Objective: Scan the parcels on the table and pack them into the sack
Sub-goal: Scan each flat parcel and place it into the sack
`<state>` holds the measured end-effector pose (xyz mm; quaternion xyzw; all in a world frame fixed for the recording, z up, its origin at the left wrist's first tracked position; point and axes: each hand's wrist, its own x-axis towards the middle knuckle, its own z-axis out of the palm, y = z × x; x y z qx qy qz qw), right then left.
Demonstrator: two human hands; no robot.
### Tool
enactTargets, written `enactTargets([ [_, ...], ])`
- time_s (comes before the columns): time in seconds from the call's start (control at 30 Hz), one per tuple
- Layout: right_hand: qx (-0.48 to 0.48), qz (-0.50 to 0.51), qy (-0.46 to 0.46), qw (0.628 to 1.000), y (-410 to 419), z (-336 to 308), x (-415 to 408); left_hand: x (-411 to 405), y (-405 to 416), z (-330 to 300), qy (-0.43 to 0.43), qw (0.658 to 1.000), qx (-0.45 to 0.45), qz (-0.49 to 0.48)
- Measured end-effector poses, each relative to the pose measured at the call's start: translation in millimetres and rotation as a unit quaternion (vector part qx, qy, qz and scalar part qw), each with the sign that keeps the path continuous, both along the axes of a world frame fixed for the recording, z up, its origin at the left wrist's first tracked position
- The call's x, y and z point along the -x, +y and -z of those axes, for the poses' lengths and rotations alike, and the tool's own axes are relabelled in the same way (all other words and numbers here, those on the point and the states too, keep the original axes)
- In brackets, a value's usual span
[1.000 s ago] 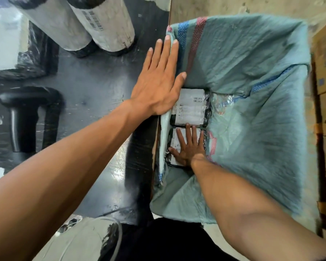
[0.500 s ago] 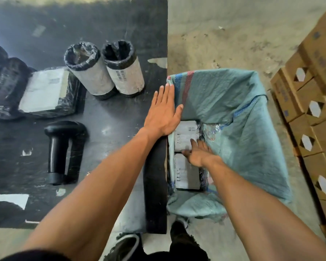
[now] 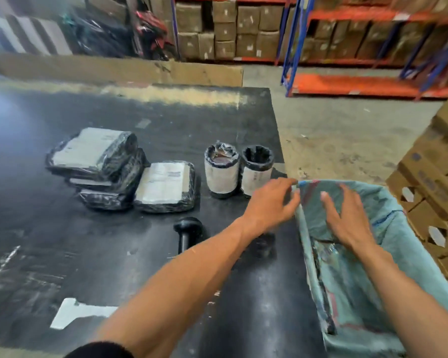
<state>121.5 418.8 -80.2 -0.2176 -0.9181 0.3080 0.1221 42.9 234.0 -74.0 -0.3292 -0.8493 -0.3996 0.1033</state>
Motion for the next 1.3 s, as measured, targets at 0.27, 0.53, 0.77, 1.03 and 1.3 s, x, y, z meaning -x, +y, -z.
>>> enactTargets([
  [0.27, -0.025, -0.08, 0.105, 0.991, -150, -69, 48, 59, -165, -55, 0.032, 0.973, -0.058, -0.22],
  [0.53, -0.109, -0.191, -0.123, 0.968, -277, -48, 43, 73, -265, -10, -0.121, 0.893, 0.28, -0.331],
  [0.77, 0.083, -0.108, -0.277, 0.951, -302, -12, 30, 75, -250, -4, -0.296, 0.878, 0.165, -0.337],
  [1.03, 0.394, -0.03, -0.137, 0.908, -293, -18, 21, 86, -258, 7, -0.395, 0.865, 0.16, -0.264],
  [1.3, 0.468, -0.045, -0.001, 0.882, -275, -60, 37, 81, -270, 17, -0.364, 0.912, 0.078, -0.172],
])
